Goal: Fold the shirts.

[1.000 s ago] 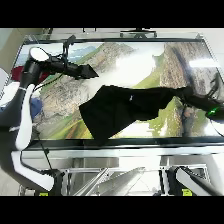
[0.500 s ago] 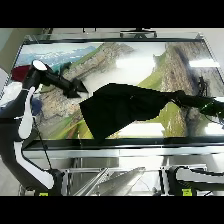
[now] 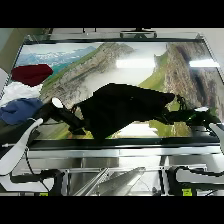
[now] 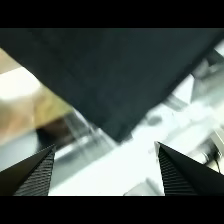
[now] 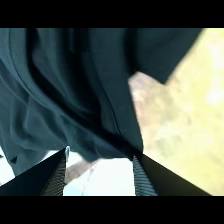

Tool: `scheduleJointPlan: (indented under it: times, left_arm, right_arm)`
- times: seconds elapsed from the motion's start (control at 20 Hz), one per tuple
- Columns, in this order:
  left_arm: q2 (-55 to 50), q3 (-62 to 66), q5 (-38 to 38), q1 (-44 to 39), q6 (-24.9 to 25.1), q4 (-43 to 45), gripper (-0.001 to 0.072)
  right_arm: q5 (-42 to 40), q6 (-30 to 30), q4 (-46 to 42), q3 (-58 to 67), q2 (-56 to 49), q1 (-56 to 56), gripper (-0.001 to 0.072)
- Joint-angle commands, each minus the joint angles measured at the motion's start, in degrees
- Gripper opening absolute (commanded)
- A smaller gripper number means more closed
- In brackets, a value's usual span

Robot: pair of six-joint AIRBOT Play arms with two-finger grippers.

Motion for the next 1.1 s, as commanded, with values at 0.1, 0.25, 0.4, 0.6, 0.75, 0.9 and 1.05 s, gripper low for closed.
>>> scheduleJointPlan:
  times: [0.1,0.25,0.4,0.6,0.75,0.9,1.05]
  left_arm:
    - [-1.2,-5.9,13.1,-5.6,4.5,-8.2,0.0690]
    - [-2.4,-5.9,14.0,-8.0,5.5,-9.9,0.0407]
    - [-2.0,-3.3,10.3,-8.3,8.7,-11.1,0.0015]
    - [0.2,2.4,8.6,-6.3,8.7,-10.6,0.0015]
    - [0.4,3.7,8.9,-4.1,8.7,-10.7,0.0021]
    - [0.4,2.3,9.7,-4.0,8.8,-10.7,0.0021]
    - [0.4,1.6,9.6,-4.0,8.9,-10.7,0.0022]
  right_arm:
    - [-1.7,0.2,0.5,-1.0,0.0,2.1,0.0461]
    - [5.6,0.2,0.5,0.3,0.1,-0.7,0.0461]
    - [10.6,0.7,0.8,2.9,0.7,-4.3,0.0461]
    - [11.2,1.4,0.5,3.7,3.7,-9.9,0.0461]
    - [8.5,3.6,-4.2,3.1,3.8,-9.1,0.0461]
    - [3.1,3.9,-5.1,1.2,3.8,-4.1,0.0461]
    - [-2.2,4.8,-5.0,1.0,2.7,3.3,0.0461]
